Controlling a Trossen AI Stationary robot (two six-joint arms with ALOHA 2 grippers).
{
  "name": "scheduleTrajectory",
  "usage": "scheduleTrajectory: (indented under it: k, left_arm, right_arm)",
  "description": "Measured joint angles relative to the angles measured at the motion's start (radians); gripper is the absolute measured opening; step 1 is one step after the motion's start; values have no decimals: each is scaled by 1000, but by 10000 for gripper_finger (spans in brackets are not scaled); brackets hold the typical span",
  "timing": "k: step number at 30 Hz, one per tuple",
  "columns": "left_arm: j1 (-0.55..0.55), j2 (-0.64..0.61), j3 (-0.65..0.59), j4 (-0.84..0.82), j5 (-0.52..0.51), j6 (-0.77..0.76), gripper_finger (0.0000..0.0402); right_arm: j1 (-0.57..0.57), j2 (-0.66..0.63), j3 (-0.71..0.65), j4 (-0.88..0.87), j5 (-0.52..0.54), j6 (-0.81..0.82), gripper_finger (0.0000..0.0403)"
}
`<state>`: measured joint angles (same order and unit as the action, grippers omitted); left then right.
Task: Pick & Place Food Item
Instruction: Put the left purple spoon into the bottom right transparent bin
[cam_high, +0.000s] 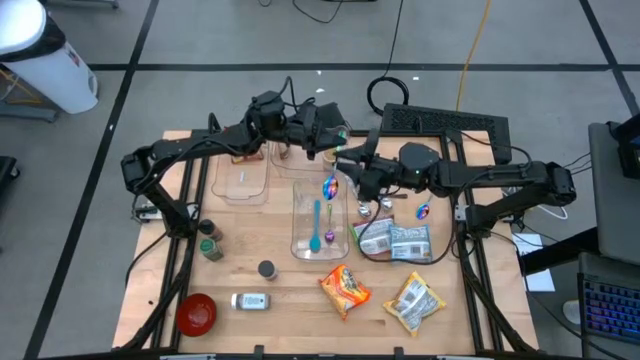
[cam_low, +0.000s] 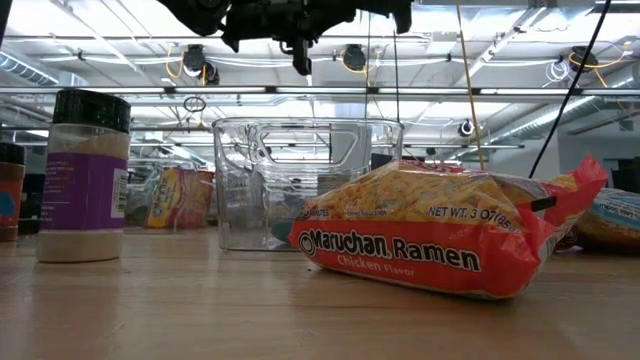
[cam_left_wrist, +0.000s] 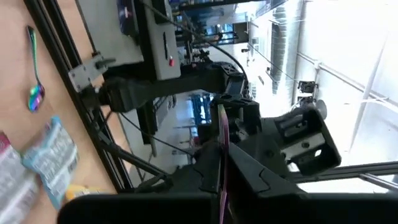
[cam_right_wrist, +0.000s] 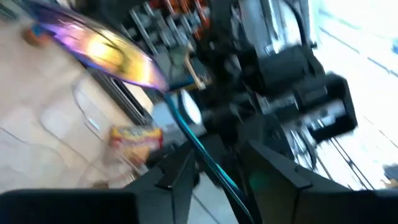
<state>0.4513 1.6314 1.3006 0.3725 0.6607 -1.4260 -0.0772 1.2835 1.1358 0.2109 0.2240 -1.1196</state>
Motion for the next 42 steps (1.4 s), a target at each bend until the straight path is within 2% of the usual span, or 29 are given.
scheduleTrajectory:
  k: [9,14,18,23,28,32,36,42]
  left_arm:
    - [-1,-13,1,-3,-58,73,5]
    - [-18,-11,0,-74,-87,107,8]
    - [-49,-11,-36,-83,-112,130,6]
    - [-77,-11,-120,-36,-140,113,5]
    - [-110,-11,-265,208,-170,12,7]
    - [-138,-11,-386,372,-238,-73,6]
    - [-180,-11,-463,388,-294,-87,5]
    - [-226,-11,-491,327,-365,-34,5]
  right_arm:
    - [0,-60,0,-23,101,7,179]
    - [-2,-104,-3,-108,156,77,185]
    - [-1,-152,-56,-124,197,132,182]
    - [-1,-228,-150,-111,231,173,182]
    - [1,-307,-230,-110,256,241,181]
    - [1,-347,-274,-110,255,281,181]
    - [1,-355,-301,-110,255,328,181]
    - [1,-346,-329,-110,253,384,180]
